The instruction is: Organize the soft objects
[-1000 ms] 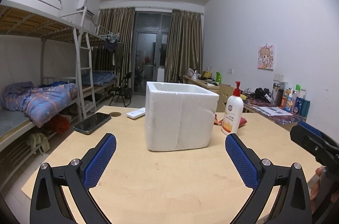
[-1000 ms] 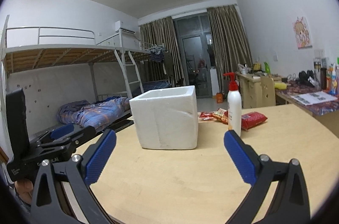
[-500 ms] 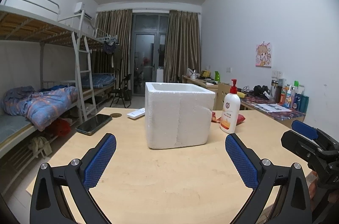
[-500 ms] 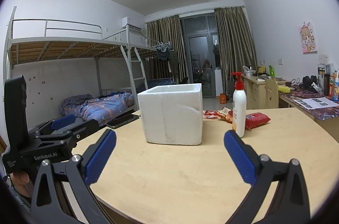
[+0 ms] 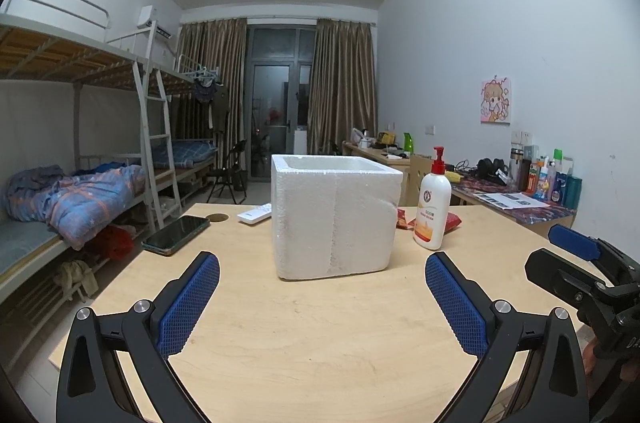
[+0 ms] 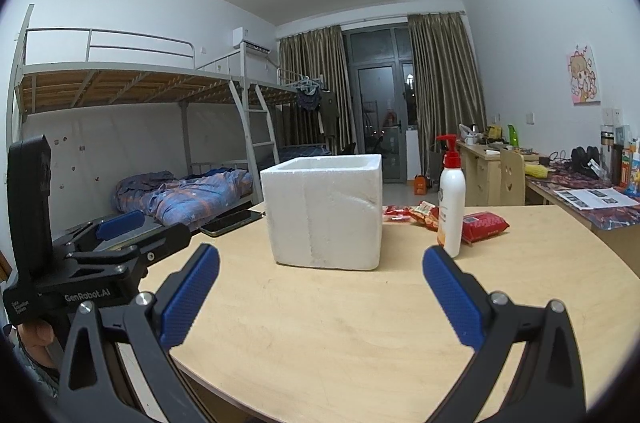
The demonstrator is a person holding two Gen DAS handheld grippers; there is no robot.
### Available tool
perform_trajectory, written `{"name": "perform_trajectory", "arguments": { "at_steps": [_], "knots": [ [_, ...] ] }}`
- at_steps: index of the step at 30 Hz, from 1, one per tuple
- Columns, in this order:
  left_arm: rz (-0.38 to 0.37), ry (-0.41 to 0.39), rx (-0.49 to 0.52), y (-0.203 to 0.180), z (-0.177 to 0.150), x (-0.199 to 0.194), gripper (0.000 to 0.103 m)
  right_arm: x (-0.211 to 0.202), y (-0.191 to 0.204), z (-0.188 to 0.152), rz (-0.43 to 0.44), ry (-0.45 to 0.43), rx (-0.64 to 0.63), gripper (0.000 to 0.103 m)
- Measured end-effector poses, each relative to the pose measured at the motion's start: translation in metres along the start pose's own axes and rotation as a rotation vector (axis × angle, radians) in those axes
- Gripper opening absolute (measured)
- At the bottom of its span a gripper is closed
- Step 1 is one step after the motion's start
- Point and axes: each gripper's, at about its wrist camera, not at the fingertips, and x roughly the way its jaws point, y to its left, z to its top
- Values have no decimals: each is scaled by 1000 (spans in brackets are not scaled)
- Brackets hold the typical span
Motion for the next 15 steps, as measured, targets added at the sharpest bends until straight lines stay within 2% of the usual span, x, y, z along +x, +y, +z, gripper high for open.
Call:
{"name": "perform_trajectory", "arguments": {
  "at_steps": [15],
  "knots": [
    [2, -1, -5, 1, 0, -1, 103, 2, 1, 0, 1, 4, -3, 103]
  ]
}}
